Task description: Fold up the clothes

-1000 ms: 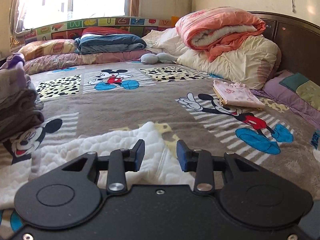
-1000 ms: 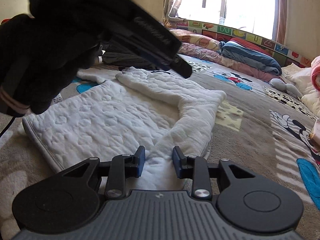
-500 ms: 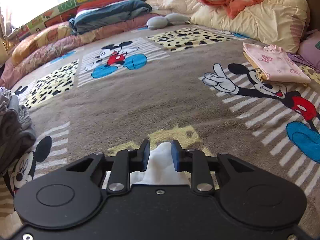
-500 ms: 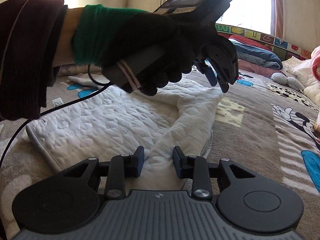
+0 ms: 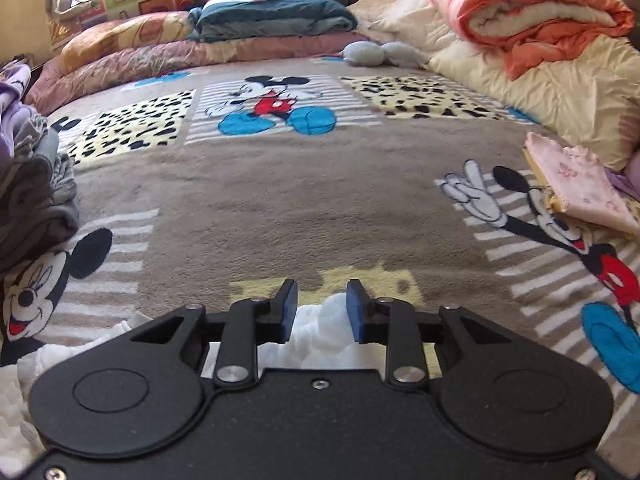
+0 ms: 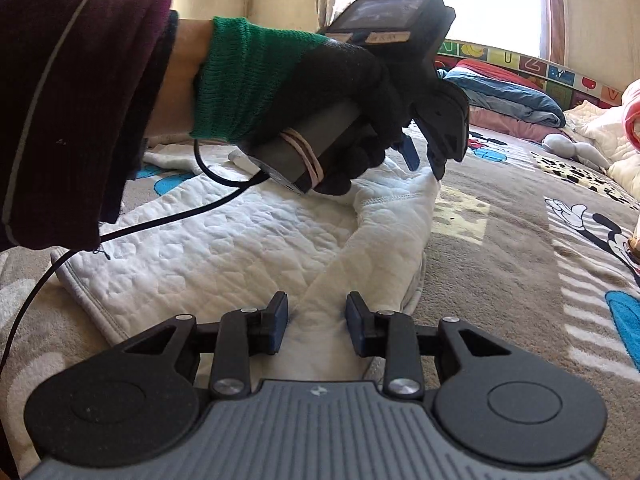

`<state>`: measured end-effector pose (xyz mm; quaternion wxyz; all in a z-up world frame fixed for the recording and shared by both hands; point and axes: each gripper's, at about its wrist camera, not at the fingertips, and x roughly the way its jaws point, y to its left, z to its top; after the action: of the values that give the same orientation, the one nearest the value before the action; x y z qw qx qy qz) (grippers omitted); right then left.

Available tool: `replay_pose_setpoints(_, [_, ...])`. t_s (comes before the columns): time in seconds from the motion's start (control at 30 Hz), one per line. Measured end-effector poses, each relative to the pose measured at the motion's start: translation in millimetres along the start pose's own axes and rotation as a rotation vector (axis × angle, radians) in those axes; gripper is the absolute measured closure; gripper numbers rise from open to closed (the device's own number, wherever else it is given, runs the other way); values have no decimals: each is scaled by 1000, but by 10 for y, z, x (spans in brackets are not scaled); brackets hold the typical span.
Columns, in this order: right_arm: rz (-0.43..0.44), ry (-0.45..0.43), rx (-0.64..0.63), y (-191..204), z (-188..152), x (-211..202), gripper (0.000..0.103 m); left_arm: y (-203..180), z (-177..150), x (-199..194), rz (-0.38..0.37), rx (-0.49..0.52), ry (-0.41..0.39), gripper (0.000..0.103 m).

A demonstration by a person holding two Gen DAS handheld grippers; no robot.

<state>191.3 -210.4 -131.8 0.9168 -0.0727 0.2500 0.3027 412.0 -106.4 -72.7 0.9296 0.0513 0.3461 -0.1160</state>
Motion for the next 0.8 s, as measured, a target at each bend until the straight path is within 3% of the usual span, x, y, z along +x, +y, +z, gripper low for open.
replay_pose_setpoints(0.17, [0, -5, 5, -8, -7, -10, 69, -150, -154, -168, -120, 220, -27, 78])
replay_pose_setpoints(0.27, [-3, -4, 0, 0, -4, -5, 69, -227, -293, 34, -54, 307, 11, 92])
replay_pose_setpoints(0.3, [-2, -4, 1, -6, -2, -4, 69, -175, -329, 143, -12, 262, 37, 92])
replay_pose_setpoints(0.4, [-1, -4, 5, -18, -1, -2, 69, 64, -408, 255, -21, -13, 45, 92])
replay_pose_setpoints(0.53, [1, -5, 9, -34, -4, -3, 69, 123, -424, 269, 24, -273, 49, 90])
replay_pose_setpoints(0.73, [11, 1, 23, -70, 8, 17, 69, 113, -362, 334, 61, -346, 73, 87])
replay_pose_setpoints(0.8, [14, 4, 25, -75, 14, 24, 68, 218, -343, 257, 11, -392, 78, 87])
